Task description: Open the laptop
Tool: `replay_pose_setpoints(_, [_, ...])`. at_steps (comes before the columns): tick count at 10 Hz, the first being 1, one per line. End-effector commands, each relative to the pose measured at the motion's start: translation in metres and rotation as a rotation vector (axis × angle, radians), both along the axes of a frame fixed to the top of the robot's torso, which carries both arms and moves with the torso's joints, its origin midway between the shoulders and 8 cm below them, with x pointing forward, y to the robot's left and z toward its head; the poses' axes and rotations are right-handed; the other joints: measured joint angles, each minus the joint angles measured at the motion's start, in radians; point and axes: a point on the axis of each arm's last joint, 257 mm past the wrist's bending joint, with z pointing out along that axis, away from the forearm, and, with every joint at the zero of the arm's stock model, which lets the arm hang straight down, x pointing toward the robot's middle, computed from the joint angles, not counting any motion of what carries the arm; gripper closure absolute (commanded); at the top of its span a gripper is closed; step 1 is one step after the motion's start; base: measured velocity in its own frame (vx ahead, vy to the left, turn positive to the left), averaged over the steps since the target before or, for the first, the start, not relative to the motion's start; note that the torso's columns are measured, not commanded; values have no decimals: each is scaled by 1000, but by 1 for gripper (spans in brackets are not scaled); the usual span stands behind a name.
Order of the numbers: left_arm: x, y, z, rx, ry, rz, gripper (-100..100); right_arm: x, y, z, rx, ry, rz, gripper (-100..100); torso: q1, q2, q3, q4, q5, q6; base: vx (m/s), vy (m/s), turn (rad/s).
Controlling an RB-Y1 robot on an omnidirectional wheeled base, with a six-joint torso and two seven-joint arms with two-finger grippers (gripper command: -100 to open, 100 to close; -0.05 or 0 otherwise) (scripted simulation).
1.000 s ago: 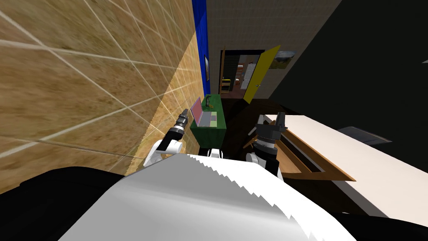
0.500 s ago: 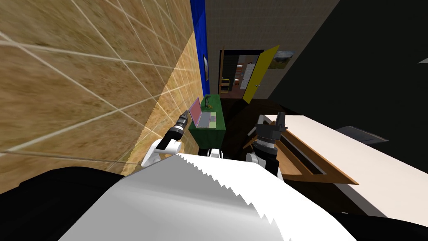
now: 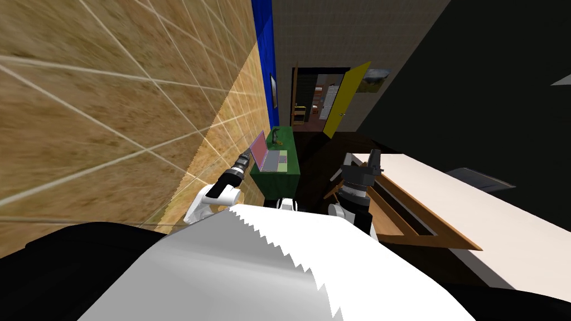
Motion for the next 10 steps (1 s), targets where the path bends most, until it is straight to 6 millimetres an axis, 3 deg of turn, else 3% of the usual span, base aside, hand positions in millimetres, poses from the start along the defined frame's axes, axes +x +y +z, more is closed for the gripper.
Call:
replay_pose_setpoints(1, [-3,2,1,10,24,11,-100,0,0,0,0,0,0,0,-3,-2,-1,0,0,0,13,14,-1])
replay_pose_setpoints(4, [-9,-2,20,25,10,8,-100,0,0,0,0,0,0,0,3,-1,-1,0,1,1,36,-22,-24])
replay_pose_setpoints(7, [-11,0,17,22,15,13,-100,0,0,0,0,0,0,0,1,-4,-1,-1,1,1,48,5,9])
replay_pose_setpoints(8, [-12,0,17,21,16,14,100,0,0,0,0,0,0,0,2,-3,-1,-1,1,1,0,0,0])
replay_pose_setpoints(10, [-12,7,18,138,19,23,100,0,0,0,0,0,0,0,0,-2,1,-7,5,-2,6,-99,-29])
